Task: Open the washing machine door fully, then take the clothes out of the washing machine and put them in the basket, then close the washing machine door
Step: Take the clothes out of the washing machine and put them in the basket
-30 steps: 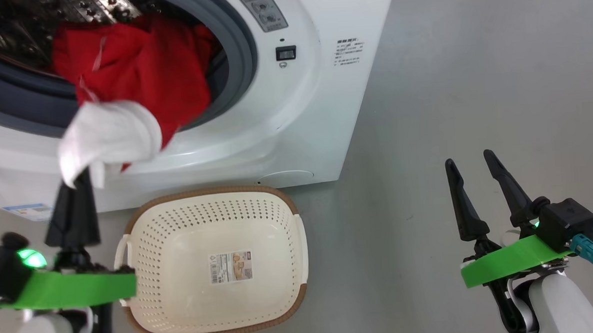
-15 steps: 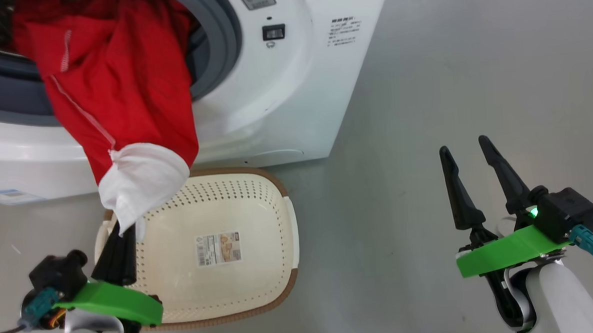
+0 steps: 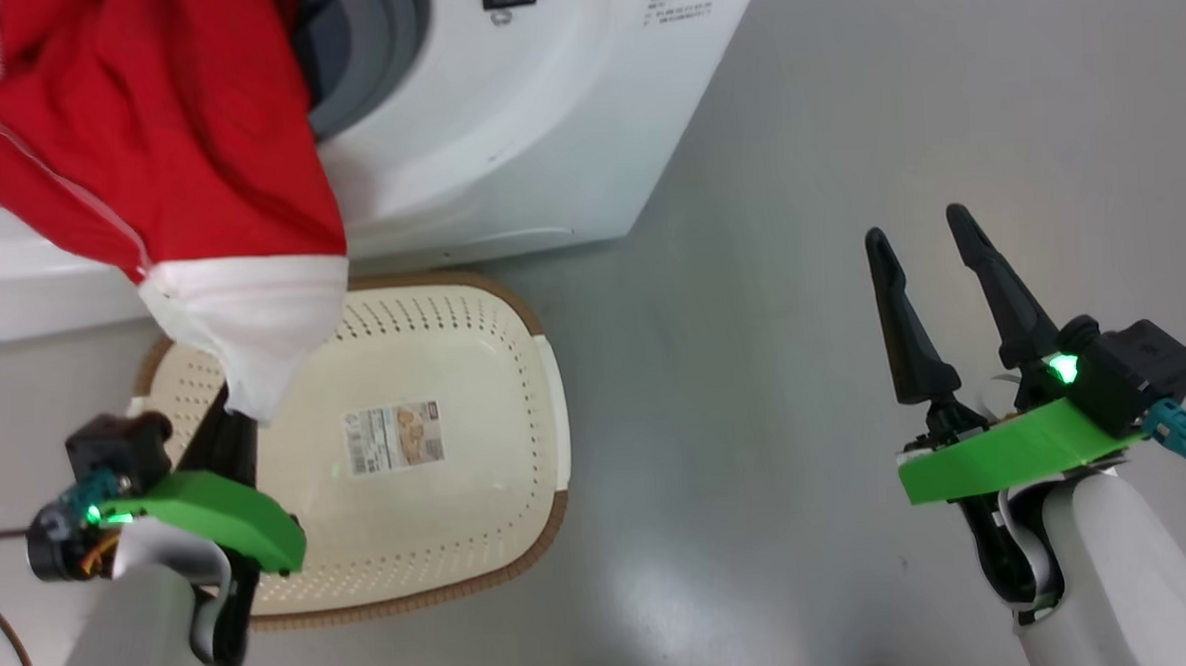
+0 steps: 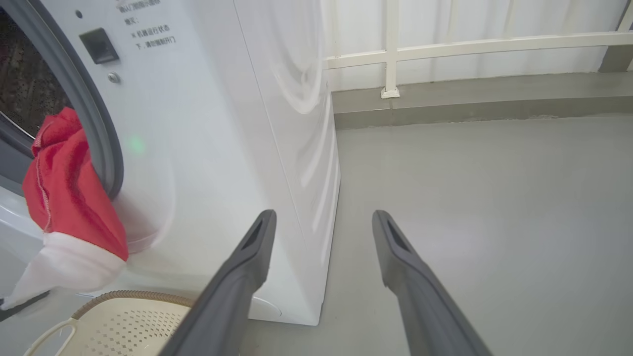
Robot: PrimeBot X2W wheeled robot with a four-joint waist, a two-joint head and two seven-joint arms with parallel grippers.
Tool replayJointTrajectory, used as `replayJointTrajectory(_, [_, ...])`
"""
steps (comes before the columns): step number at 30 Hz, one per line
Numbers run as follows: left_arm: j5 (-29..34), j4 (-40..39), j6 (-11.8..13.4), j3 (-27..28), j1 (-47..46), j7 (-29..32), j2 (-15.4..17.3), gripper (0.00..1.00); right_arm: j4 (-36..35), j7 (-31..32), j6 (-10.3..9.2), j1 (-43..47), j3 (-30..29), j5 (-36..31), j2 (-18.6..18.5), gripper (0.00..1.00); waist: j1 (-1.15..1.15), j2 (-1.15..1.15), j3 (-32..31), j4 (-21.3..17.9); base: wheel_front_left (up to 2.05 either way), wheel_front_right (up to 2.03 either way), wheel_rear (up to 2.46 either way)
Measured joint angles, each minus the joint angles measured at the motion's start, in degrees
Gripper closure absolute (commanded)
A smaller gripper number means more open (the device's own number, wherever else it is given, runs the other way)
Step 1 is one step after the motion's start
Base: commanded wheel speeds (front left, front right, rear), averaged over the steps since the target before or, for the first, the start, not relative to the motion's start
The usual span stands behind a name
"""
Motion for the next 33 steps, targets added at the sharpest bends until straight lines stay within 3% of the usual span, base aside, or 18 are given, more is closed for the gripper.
replayJointTrajectory(13, [-3.2,11.3,-0.3,-4.8,-11.2,0.0,2.2,1.0,-1.0,0.0,0.0,-3.4,0.5,1.5,0.0,0.0,0.0,0.0,7.0,-1.9,0.0,0.0,0.0])
replayJointTrajectory(26, [-5.7,15.3,-0.3,-6.6,-16.4,0.0,2.9,1.0,-1.1,0.0,0.0,-4.4,1.6,1.6,0.0,0.0,0.0,0.0,9.7,-2.9,0.0,0.0,0.0])
replayJointTrajectory(29, [-6.2,15.5,-0.3,-6.8,-16.4,0.0,2.9,0.79,-1.0,0.0,0.0,-4.4,1.8,1.6,0.0,0.0,0.0,0.0,9.5,-2.8,0.0,0.0,0.0])
replayJointTrajectory(31, [-6.5,15.5,-0.3,-7.1,-16.4,0.0,2.9,0.51,-1.0,0.0,0.0,-4.5,1.8,1.6,0.0,0.0,0.0,0.0,9.3,-2.7,0.0,0.0,0.0])
replayJointTrajectory(32, [-6.6,15.5,-0.3,-7.2,-16.4,0.0,2.9,0.17,-0.9,0.0,0.0,-4.6,1.8,1.6,0.0,0.0,0.0,0.0,9.2,-2.6,0.0,0.0,0.0])
replayJointTrajectory(33, [-6.8,15.4,-0.3,-7.3,-16.4,0.0,2.9,0.17,-0.9,0.0,0.0,-4.6,1.8,1.6,0.0,0.0,0.0,0.0,9.2,-2.5,0.0,0.0,0.0])
